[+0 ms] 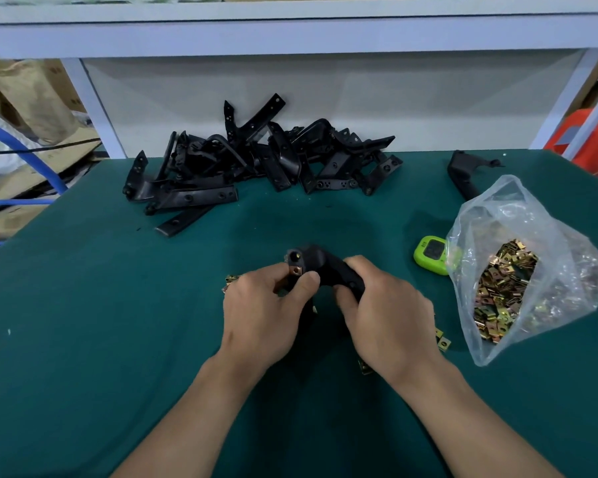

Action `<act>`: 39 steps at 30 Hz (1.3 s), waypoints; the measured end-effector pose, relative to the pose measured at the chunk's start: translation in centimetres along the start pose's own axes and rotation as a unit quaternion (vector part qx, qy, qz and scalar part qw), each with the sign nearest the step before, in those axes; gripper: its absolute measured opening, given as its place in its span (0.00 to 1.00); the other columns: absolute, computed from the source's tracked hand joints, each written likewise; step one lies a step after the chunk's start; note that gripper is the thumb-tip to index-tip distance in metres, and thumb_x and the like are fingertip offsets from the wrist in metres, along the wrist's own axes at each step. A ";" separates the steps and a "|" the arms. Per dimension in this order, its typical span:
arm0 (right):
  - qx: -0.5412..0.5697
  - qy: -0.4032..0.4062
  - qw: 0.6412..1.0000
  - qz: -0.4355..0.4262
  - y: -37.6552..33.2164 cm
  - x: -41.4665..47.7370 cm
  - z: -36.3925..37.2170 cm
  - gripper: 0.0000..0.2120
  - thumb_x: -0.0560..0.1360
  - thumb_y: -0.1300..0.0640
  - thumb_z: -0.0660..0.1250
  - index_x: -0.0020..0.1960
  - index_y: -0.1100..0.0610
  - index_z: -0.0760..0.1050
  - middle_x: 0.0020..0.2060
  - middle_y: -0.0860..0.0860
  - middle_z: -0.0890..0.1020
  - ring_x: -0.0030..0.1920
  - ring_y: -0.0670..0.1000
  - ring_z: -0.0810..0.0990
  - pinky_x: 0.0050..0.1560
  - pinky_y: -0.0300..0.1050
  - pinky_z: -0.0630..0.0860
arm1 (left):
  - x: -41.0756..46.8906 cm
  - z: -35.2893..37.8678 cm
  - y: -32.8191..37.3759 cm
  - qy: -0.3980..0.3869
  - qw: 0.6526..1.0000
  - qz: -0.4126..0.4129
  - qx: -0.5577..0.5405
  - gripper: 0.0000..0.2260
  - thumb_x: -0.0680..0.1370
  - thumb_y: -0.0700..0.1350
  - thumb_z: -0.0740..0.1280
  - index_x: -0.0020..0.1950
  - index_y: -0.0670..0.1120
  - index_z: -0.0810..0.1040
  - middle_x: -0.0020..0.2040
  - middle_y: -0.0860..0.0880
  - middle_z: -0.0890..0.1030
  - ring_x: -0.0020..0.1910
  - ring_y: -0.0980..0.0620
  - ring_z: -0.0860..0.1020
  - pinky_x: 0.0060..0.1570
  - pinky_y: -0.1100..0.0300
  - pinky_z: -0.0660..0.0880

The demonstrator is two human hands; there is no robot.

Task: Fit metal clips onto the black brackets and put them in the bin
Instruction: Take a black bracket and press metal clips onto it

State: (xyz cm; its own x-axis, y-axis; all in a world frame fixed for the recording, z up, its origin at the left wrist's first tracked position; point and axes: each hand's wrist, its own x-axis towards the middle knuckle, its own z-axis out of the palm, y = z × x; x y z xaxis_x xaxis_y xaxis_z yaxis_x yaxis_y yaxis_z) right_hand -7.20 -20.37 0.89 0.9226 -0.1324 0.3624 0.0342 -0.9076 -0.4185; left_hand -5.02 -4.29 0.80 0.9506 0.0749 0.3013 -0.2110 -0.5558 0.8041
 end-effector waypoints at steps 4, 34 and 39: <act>0.025 0.056 0.992 0.111 1.0 0.6 -0.1 0.07 0.79 0.43 0.63 0.51 0.46 0.70 0.29 0.42 0.71 0.30 0.54 0.68 0.35 0.49 0.64 | 1.0 -1.6 -1.2 -0.067 0.998 0.001 -0.020 0.08 0.78 0.54 0.68 0.48 0.55 0.87 0.41 0.64 0.84 0.43 0.65 0.80 0.51 0.64 0.77; 0.103 0.013 0.986 0.133 2.3 1.4 -0.2 0.07 0.77 0.40 0.64 0.51 0.41 0.74 0.34 0.39 0.77 0.35 0.48 0.74 0.37 0.48 0.67 | 0.7 -1.1 -1.3 -0.015 0.976 -0.123 -0.180 0.12 0.83 0.45 0.65 0.42 0.48 0.83 0.37 0.50 0.86 0.31 0.55 0.80 0.31 0.67 0.73; 0.111 0.013 0.985 0.131 2.4 1.4 -0.3 0.06 0.77 0.40 0.64 0.49 0.41 0.74 0.33 0.39 0.78 0.35 0.40 0.73 0.33 0.44 0.65 | 0.8 -1.5 -0.5 -0.114 0.893 -0.214 -0.378 0.08 0.74 0.49 0.74 0.37 0.48 0.87 0.38 0.44 0.86 0.32 0.55 0.82 0.33 0.66 0.78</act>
State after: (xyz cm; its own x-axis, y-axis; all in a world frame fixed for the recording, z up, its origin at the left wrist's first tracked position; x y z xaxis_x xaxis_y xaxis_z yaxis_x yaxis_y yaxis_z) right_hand -5.92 -22.83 0.66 0.9007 -0.3639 0.2374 -0.1183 -0.7311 -0.6719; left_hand -4.54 -2.75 1.40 0.9845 -0.0720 -0.1602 0.1719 0.2082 0.9629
